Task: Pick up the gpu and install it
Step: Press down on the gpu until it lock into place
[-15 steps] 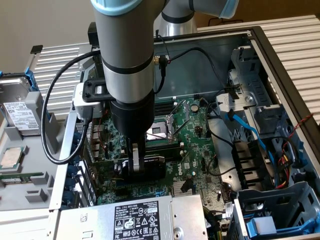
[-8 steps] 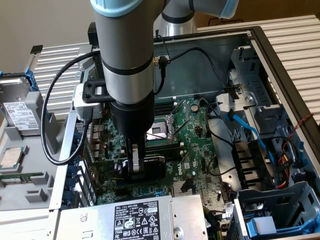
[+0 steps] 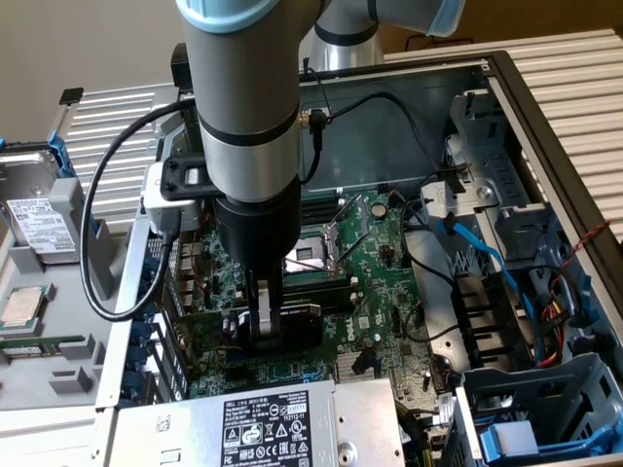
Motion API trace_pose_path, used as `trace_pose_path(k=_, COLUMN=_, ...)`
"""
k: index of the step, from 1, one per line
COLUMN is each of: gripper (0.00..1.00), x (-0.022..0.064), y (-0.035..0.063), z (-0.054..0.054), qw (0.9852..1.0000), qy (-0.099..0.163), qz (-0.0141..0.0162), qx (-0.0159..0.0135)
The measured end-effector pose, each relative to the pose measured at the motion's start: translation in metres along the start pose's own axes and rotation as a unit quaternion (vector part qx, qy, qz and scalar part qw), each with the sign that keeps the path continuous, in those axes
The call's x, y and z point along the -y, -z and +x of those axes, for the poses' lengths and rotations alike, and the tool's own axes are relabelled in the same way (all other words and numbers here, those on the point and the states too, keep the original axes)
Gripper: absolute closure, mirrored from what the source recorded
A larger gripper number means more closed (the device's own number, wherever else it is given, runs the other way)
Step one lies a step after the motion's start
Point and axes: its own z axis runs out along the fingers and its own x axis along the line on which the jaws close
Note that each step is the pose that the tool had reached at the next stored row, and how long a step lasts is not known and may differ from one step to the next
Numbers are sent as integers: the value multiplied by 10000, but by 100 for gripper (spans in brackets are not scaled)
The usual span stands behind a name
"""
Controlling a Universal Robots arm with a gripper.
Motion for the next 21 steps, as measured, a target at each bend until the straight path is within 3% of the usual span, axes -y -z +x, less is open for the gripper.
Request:
trace_pose_path(k=6, gripper=65, x=-1, y=9, z=0, qw=10000, qy=0, qz=0, qx=0)
trace_pose_path(k=9, gripper=62, x=-1, y=10, z=0, qw=10000, qy=0, qz=0, qx=0)
trace_pose_path(k=10, gripper=56, x=-1, y=10, z=0, qw=10000, qy=0, qz=0, qx=0)
trace_pose_path(k=15, gripper=56, x=-2, y=28, z=0, qw=10000, qy=0, qz=-1, qx=-1)
trace_pose_path(k=21, gripper=56, x=-9, y=158, z=-3, qw=10000, qy=0, qz=0, qx=-1)
